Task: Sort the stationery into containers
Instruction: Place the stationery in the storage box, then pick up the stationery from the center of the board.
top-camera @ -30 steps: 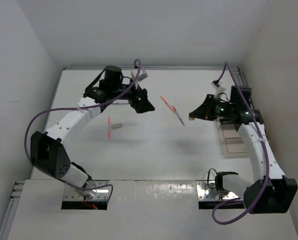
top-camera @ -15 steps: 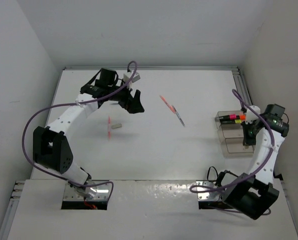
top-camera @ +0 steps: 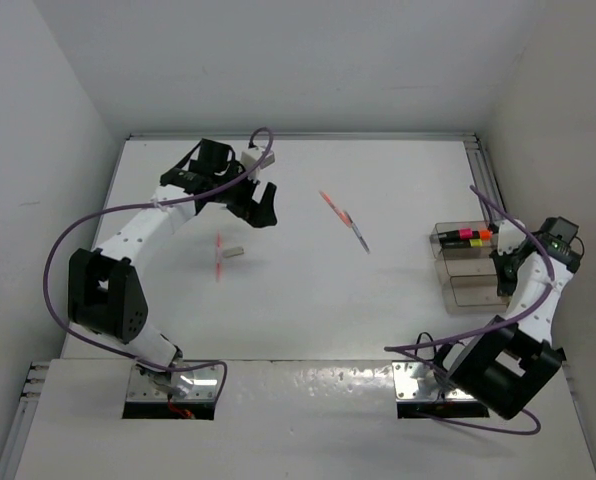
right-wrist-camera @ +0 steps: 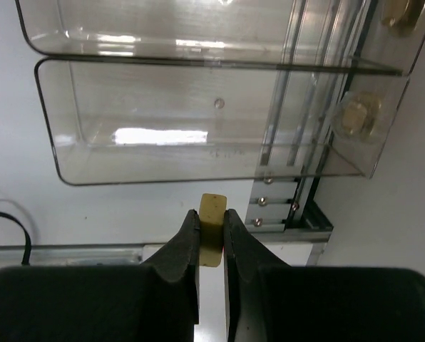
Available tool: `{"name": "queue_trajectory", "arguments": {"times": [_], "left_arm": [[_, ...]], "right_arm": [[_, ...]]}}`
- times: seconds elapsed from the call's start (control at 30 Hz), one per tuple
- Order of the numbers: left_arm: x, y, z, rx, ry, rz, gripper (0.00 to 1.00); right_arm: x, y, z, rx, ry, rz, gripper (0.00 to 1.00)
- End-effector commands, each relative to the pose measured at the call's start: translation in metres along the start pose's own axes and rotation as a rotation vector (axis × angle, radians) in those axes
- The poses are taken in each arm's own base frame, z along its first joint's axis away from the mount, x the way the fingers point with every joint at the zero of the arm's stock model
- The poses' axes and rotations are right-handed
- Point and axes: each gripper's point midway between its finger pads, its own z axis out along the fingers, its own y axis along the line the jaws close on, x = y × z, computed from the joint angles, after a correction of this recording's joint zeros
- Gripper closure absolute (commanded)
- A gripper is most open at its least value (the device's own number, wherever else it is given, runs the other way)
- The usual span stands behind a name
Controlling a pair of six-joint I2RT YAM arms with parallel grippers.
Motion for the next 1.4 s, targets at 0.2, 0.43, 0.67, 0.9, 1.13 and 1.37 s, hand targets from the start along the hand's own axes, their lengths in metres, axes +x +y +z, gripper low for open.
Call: {"name": "queue_trajectory", "arguments": {"times": [0.2,0.43,0.67,0.9,1.13,1.37], "left_arm": [[0.021,0.04,-0.011,-0.176,-0.002,-0.07,0.0],[0.032,0.067,-0.024,-0.28,0.014,-0.112,0.0],[0.056,0.078,-0.037,-0.285,0.103,-0.016,0.01],[0.121,0.076,-0.035,-0.135,0.344,0.107,0.22],[0.148,0.086,-0.02,-0.127,0.404,0.174,0.25],[0.14,0.1,0.003,-0.085,0.374,0.27,0.3]], "right_arm": [[-0.026,-0.012,0.028,-0.031,-0.062,-0.054,0.96],[-0.033,-0.014,0.035,-0.045,-0.053,-0.051,0.73],[-0.049,-0.006,0.018,-0.063,-0.084,-0.043,0.54],[-0.074,0.034,-0.023,-0.19,-0.179,-0.008,0.54],[-0.074,0.088,-0.035,-0.32,-0.182,-0.005,0.54],[-0.069,0.117,-0.046,-0.422,-0.194,-0.017,0.55]]}}
